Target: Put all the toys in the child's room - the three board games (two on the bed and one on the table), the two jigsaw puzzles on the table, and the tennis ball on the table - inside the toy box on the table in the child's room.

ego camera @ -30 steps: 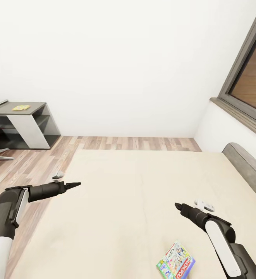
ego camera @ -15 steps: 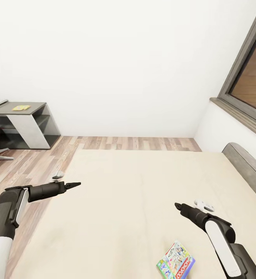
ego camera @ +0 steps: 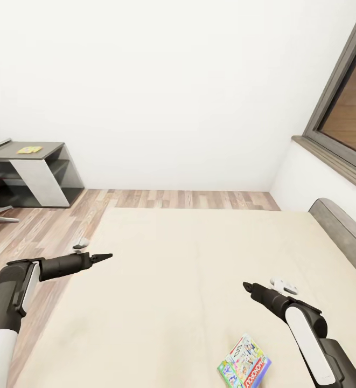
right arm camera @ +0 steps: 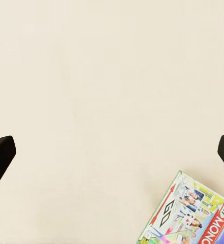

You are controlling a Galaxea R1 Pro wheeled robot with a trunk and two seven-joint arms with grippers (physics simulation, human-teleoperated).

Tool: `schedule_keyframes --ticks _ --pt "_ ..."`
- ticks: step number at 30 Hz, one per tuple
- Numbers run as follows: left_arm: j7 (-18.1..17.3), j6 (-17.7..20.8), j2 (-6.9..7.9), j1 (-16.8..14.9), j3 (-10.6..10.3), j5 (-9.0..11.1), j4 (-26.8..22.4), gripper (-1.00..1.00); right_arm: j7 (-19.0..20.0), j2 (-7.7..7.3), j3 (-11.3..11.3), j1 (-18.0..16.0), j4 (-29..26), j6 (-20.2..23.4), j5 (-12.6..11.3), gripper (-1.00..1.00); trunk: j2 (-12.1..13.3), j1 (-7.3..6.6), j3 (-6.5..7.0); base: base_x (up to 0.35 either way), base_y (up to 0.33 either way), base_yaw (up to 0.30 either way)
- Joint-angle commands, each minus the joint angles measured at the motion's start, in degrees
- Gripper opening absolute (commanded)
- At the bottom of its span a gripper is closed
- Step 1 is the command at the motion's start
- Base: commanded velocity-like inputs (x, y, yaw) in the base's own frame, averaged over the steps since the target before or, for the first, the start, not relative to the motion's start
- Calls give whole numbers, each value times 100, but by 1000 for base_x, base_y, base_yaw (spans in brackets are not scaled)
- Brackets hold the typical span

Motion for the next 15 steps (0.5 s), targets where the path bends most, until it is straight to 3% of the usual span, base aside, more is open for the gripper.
schedule_keyframes --ticks 1,11,15 --pt "-33 46 -1 -6 9 -18 -2 100 -53 -2 1 -5 -10 15 -60 100 -11 3 -11 0 0 0" --pt "-33 46 -1 -8 7 -19 -2 100 -53 0 1 -5 -8 15 -63 100 -11 3 -11 0 -5 0" --pt "-33 46 -1 -8 5 -18 -2 100 -53 0 1 -5 -8 15 -61 100 -11 3 -11 0 -120 0"
